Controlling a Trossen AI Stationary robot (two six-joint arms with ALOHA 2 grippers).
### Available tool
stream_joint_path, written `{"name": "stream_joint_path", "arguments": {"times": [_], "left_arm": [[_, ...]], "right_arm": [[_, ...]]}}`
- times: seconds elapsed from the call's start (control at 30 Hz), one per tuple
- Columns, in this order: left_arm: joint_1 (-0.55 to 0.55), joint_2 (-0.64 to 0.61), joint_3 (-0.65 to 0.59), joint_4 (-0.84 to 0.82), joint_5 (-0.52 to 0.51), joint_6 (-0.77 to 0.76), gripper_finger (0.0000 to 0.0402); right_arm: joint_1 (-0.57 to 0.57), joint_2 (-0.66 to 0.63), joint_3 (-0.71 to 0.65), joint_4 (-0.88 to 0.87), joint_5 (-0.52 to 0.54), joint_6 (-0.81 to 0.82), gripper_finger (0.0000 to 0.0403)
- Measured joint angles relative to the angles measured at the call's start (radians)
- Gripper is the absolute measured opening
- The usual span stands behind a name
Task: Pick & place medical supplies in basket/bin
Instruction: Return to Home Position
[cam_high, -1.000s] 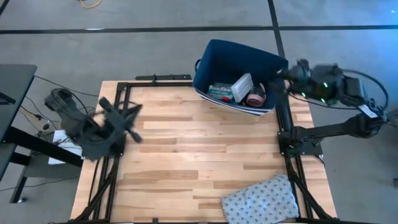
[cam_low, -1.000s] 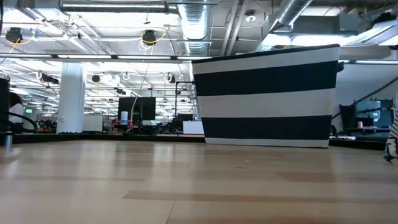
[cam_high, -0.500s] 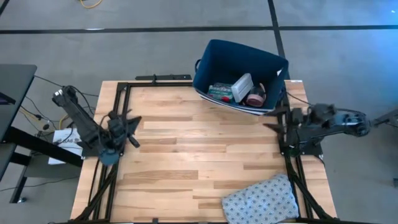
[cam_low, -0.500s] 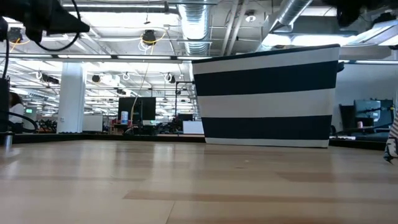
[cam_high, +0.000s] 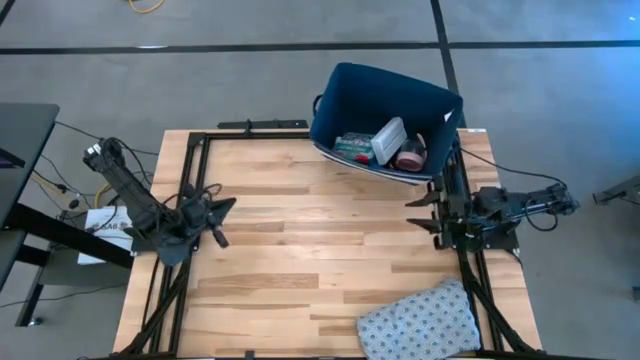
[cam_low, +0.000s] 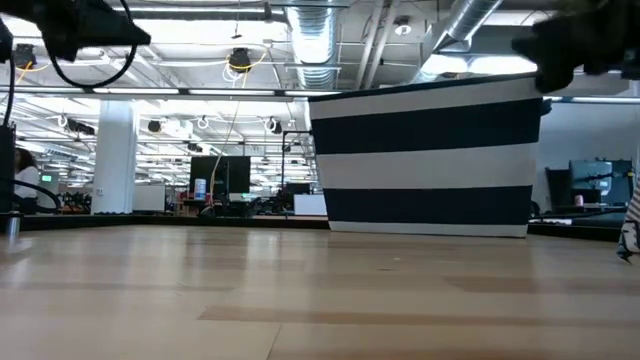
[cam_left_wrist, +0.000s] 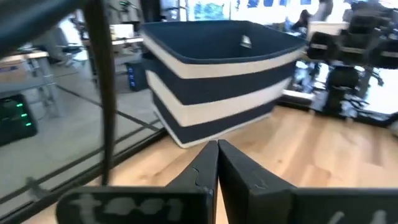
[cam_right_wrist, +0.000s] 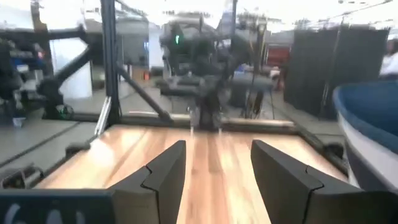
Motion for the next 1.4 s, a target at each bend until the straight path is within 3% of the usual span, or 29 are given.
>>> {"name": "stream_joint_path", "arguments": {"times": [0.17,0.27,0.37,0.5,0.7,0.87,1.07,1.4], "left_arm": [[0.012,-0.017,0.0,0.335,0.125,0.399,0.0],[0.05,-0.026,0.0,0.574,0.352,0.712,0.0],[0.093,-0.046,0.0,0.651,0.573,0.931,0.0],[0.177,-0.102,-0.036,0.652,0.671,0.919,0.0],[0.269,-0.216,-0.197,0.637,0.712,0.788,0.0],[0.302,-0.385,-0.294,0.696,0.731,0.849,0.0],[0.315,-0.639,-0.369,0.66,0.807,0.892,0.0],[0.317,-0.631,-0.47,0.64,0.866,0.872,0.0]], "right_arm": [[0.007,-0.02,-0.04,0.031,-0.017,0.0,0.0175],[0.008,-0.018,-0.068,0.026,-0.02,0.015,0.0174],[0.008,-0.019,-0.09,0.036,-0.02,0.006,0.0174],[0.008,-0.027,-0.108,0.036,-0.029,-0.012,0.0179],[0.008,-0.026,-0.112,0.036,-0.031,-0.042,0.0187],[0.008,-0.026,-0.112,0.029,-0.036,-0.06,0.019],[0.008,-0.048,-0.112,0.027,-0.131,-0.115,0.019],[-0.024,-0.06,-0.111,-0.019,-0.125,-0.069,0.0192]]}}
